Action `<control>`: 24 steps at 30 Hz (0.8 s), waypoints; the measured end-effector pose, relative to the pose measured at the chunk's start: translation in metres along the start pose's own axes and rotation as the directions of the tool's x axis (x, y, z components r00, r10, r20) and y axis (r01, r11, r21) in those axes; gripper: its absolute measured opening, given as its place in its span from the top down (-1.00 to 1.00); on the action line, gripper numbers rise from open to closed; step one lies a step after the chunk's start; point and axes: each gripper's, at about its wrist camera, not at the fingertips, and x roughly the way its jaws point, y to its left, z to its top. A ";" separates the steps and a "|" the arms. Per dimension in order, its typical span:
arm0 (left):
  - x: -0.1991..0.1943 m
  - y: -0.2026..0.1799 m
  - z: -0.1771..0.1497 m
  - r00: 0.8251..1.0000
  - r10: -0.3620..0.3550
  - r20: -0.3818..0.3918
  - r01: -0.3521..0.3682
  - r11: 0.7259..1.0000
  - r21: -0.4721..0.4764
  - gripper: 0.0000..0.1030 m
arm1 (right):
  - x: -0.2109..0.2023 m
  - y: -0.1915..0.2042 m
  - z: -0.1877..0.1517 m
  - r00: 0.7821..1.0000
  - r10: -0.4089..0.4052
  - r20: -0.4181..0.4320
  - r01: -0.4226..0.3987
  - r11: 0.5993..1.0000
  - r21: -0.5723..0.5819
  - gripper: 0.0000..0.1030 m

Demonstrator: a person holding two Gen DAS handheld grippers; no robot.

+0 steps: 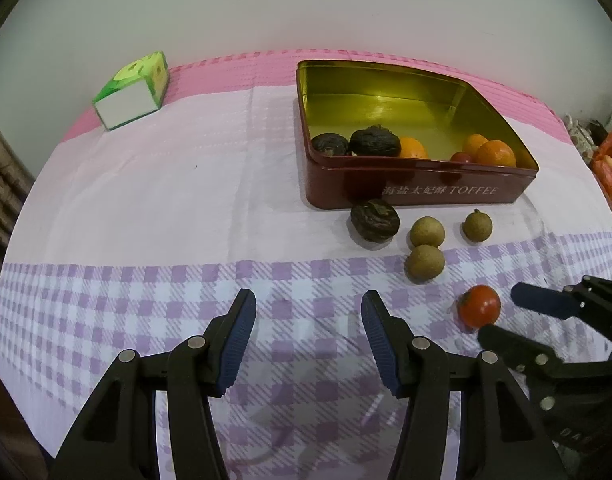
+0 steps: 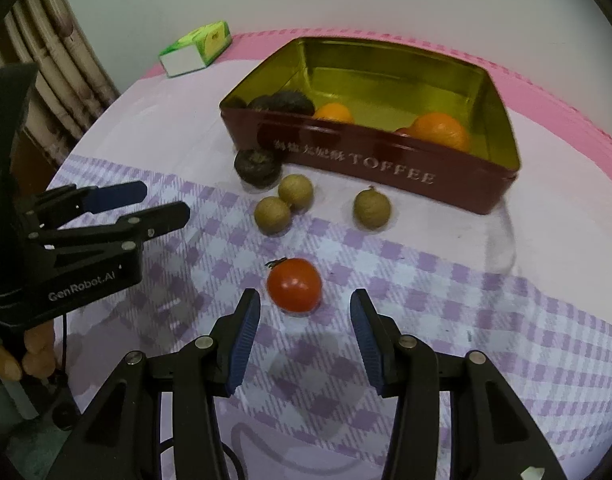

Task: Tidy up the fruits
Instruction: 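Grasp a red tomato with right gripper while left grasps a greenish-brown round fruit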

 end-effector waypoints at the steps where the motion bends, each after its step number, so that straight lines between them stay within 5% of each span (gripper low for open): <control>1: 0.000 0.000 0.000 1.000 0.000 0.001 0.000 1.000 0.000 -0.09 | 0.002 0.001 0.001 1.000 -0.002 -0.003 0.002 1.000 -0.002 0.14; 15: 0.007 -0.009 0.003 1.000 -0.015 -0.022 0.016 1.000 0.008 -0.09 | 0.015 0.000 0.003 1.000 -0.007 -0.007 0.007 1.000 0.003 0.42; 24: 0.005 -0.017 0.002 0.999 -0.033 -0.021 0.033 0.999 0.014 -0.09 | 0.012 -0.014 0.004 0.999 -0.034 0.002 0.034 0.999 0.042 0.43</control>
